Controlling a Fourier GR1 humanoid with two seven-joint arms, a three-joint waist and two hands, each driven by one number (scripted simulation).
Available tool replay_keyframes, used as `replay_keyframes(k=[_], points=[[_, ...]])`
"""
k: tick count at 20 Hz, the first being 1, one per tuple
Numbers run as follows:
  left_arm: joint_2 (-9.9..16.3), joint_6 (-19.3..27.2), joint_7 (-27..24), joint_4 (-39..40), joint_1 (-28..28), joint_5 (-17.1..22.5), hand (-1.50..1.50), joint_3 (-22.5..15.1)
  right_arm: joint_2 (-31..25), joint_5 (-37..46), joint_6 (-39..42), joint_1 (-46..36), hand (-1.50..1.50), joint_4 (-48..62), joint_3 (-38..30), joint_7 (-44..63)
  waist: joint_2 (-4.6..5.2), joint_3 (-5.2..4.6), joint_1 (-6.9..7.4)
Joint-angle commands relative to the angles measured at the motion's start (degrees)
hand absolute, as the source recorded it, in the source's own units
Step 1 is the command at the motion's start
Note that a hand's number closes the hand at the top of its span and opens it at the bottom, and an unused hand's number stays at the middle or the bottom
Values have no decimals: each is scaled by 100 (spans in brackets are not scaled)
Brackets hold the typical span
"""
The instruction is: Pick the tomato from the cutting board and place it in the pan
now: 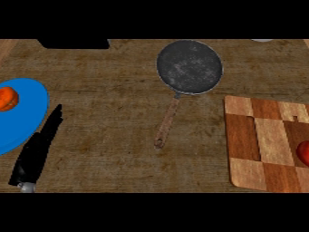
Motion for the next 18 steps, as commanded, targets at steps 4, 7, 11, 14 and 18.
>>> replay_keyframes(k=[4,7,11,14,18], points=[[-126,-23,297,-296,-34,-130,0,57,261,432,448,-892,-150,-284,470,1035,-2,-1,5],[-206,-141,58,-58,39,-189,0,50,621,681,556,-1301,-150,54,668,1334,11,0,20],[-158,-262,-150,269,-115,-211,0,278,621,744,1063,-1303,-150,-342,826,1680,4,-2,-31],[-207,-247,-25,102,-28,-235,0,325,637,1173,1129,-1171,-150,-387,975,1627,2,1,-39],[-195,-349,15,-88,111,-168,0,380,675,980,1460,-1147,-150,-1302,1132,2766,-26,-7,-100]])
